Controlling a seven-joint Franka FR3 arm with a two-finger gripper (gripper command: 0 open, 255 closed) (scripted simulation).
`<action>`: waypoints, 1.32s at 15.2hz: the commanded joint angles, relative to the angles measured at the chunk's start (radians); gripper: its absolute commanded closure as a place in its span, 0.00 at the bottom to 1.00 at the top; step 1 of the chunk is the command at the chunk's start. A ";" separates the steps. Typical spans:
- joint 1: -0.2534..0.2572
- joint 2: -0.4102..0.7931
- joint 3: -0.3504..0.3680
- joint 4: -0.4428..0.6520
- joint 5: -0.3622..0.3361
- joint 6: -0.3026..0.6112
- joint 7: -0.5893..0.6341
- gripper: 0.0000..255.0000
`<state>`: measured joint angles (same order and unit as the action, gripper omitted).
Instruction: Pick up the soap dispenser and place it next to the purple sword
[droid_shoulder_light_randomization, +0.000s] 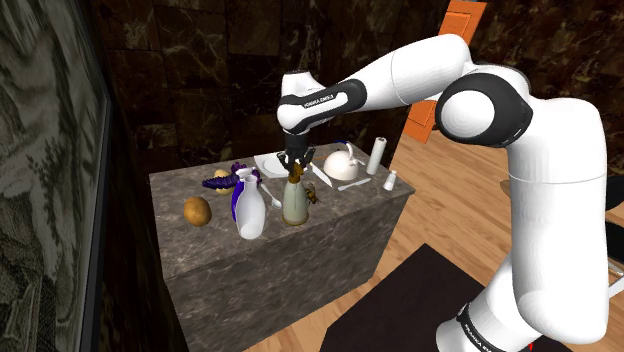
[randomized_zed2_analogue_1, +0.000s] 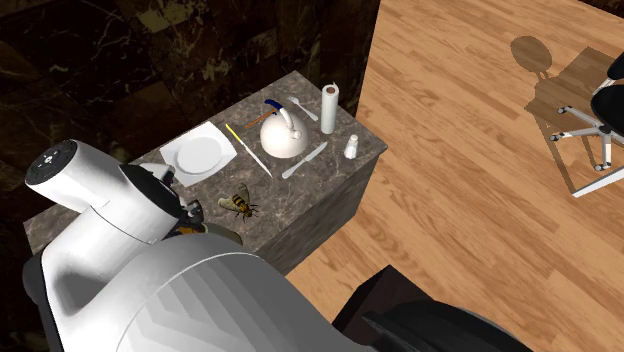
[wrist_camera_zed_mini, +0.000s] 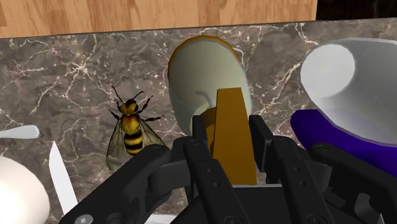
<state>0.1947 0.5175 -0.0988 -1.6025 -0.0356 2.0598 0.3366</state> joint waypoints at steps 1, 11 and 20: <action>0.000 0.000 0.000 -0.001 0.000 0.001 0.000 1.00; 0.001 -0.012 0.000 0.016 -0.001 -0.027 0.000 0.00; 0.005 -0.038 0.000 0.071 -0.002 -0.108 0.001 0.00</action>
<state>0.1998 0.4790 -0.0989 -1.5320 -0.0372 1.9519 0.3372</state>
